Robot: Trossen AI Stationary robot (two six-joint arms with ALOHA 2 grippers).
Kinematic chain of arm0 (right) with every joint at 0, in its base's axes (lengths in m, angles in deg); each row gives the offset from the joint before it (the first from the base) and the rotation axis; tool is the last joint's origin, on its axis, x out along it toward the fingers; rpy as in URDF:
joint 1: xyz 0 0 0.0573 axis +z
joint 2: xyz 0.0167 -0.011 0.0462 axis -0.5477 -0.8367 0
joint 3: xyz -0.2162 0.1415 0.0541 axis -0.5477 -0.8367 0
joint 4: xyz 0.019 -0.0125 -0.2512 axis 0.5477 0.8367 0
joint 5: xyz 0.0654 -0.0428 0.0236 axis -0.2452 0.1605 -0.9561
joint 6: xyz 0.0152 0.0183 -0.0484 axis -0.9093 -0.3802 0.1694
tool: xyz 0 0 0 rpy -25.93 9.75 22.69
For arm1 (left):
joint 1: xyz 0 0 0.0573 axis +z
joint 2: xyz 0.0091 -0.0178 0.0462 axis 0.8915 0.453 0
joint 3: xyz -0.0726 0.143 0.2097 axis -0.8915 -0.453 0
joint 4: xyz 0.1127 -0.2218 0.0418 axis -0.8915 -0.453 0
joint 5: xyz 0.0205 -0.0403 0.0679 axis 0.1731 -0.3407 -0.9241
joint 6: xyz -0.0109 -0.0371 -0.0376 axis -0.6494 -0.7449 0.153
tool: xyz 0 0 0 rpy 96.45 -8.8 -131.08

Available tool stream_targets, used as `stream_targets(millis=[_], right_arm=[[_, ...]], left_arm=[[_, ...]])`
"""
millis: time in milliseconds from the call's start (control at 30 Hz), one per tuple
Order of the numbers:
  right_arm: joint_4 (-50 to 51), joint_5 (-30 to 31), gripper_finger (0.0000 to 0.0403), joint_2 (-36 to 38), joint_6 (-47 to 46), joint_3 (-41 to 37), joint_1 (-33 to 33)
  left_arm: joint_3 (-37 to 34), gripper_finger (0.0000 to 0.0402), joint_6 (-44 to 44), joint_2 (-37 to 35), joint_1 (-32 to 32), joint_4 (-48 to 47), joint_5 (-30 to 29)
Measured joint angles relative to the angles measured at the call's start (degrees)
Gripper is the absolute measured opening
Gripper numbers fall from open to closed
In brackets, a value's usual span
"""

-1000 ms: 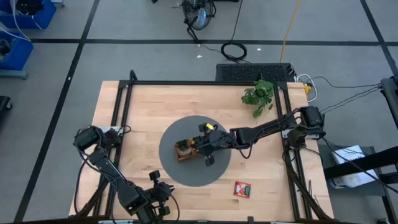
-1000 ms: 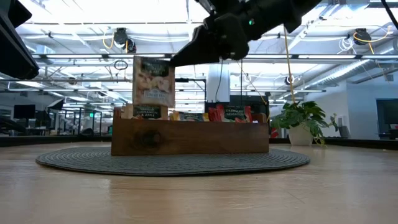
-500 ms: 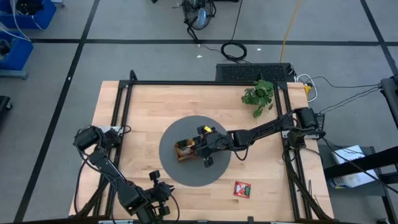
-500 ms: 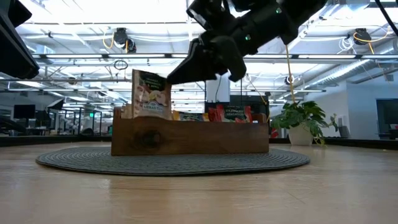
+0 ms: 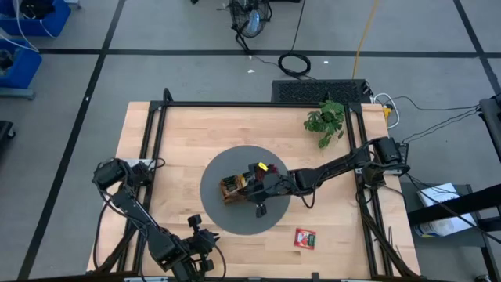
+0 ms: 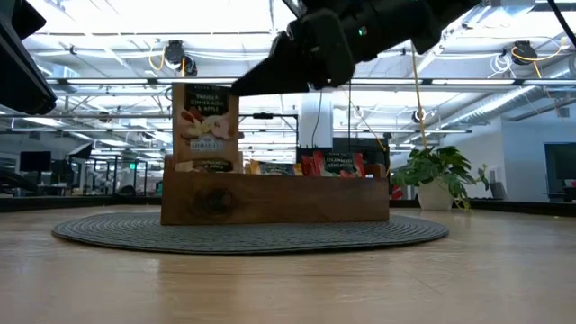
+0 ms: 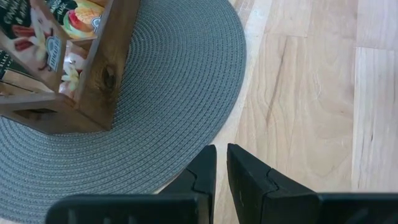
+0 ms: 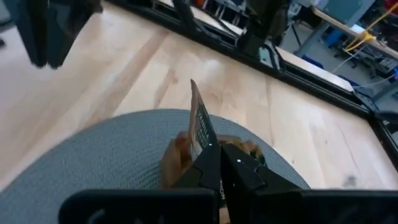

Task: Pick & Place Tea
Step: Put the brown tea bag into the left section of the wooden organizer, then adjust the wooden organizer

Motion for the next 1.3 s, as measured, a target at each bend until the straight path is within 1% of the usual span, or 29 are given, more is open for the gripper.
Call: stream_targets(millis=[100, 200, 433, 633, 767, 967, 1033, 1133, 1300], right_arm=[[0.12, 2.16, 0.0, 0.0, -1.72, 0.0, 0.2], [1.99, 4.37, 0.0, 0.0, -1.35, 0.0, 0.2], [2.71, 4.4, 0.0, -0.33, -1.86, 0.0, 0.16], [1.99, 4.56, 0.0, -4.0, -1.77, -0.04, 0.14], [0.72, 5.89, 0.0, -6.42, -1.76, -0.04, 0.12], [0.3, 5.65, 0.0001, -6.33, -2.63, -0.04, 0.12], [0.32, 5.59, 0.001, -6.26, -3.09, -0.04, 0.22], [0.21, 5.55, 0.0038, -6.16, -3.64, -0.04, 0.25], [0.31, 5.17, 0.0108, -5.94, -5.8, -0.04, 0.47]], left_arm=[[0.01, 0.0047, 0.01, 0.0, 0.07, 0.0, 0.0], [0.01, 0.0047, -0.02, 0.0, 0.07, 0.02, 0.0], [0.01, 0.0047, -0.1, -0.02, 0.07, 0.02, 0.0], [0.03, 0.0047, -0.08, -0.02, 0.07, 0.09, -0.02], [0.03, 0.0047, -0.19, -0.02, 0.07, 0.06, -0.02], [0.03, 0.0047, -0.01, -0.02, 0.07, 0.07, -0.02], [0.03, 0.0047, -0.2, -0.04, 0.07, 0.07, -0.02], [0.03, 0.0047, -0.25, -0.07, 0.07, 0.09, -0.02], [0.03, 0.0047, -0.28, -0.07, 0.07, 0.13, -0.05]])
